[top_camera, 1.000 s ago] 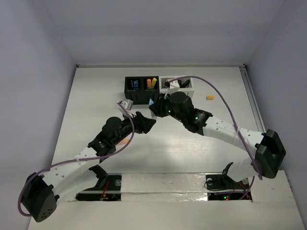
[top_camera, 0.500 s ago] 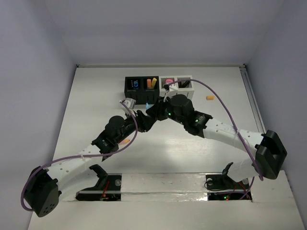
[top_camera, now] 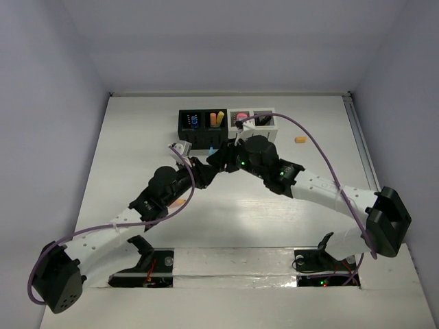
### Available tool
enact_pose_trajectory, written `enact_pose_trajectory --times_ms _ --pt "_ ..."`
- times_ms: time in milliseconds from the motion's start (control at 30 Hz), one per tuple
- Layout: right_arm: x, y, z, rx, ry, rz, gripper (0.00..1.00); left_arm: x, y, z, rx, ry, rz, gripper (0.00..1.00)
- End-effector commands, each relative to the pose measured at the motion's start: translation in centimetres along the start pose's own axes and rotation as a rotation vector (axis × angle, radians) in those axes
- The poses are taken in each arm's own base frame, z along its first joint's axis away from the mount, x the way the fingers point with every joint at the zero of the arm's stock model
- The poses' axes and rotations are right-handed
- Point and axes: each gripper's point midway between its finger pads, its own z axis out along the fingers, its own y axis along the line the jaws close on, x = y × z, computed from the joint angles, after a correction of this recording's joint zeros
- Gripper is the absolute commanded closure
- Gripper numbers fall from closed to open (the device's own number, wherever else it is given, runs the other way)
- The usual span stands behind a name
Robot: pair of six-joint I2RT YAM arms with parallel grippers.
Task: Sort the stationery into containers
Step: Move the pen cap to the center of the board.
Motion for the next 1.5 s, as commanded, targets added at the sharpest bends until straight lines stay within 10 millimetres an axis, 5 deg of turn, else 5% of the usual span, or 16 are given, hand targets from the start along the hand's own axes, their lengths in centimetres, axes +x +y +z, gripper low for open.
enact_pose_trajectory --times_ms 0,33,167,433,600,833,1200,1467 --pt "-2.9 -0.2 -1.6 0.021 -0.09 0.001 0.4 -2.5 -1.5 -0.8 0.044 -0.087 0.041 1.0" --pt "-3.5 -1.2 -1.8 0.039 -0.1 0.009 0.31 -2.2 -1.1 -1.2 0.036 -0.083 0.045 1.0" --pt "-4.0 -4.5 -3.1 0.105 -0.107 0.038 0.25 -1.9 -0.5 -2.0 0.017 -0.088 0.055 1.0" --pt "0.8 -15.2 -3.5 0.31 0.026 0.209 0.27 -1.4 0.6 -2.9 -0.006 -0.113 0.07 1.0" --pt "3.6 -19.8 -2.2 0.425 0.098 0.253 0.24 -1.1 0.5 -3.0 0.015 -0.116 0.075 1.0" --pt "4.5 -24.7 0.3 0.584 0.136 0.226 0.25 -0.7 0.1 -3.3 0.051 -0.116 0.078 1.0" --pt "5.7 -28.2 4.0 0.659 0.203 0.153 0.22 -0.3 -0.2 -3.3 0.076 -0.105 0.074 1.0" --pt "6.9 -26.6 5.4 0.553 0.289 0.057 0.29 -0.4 -0.2 -3.0 0.073 -0.103 0.072 1.0"
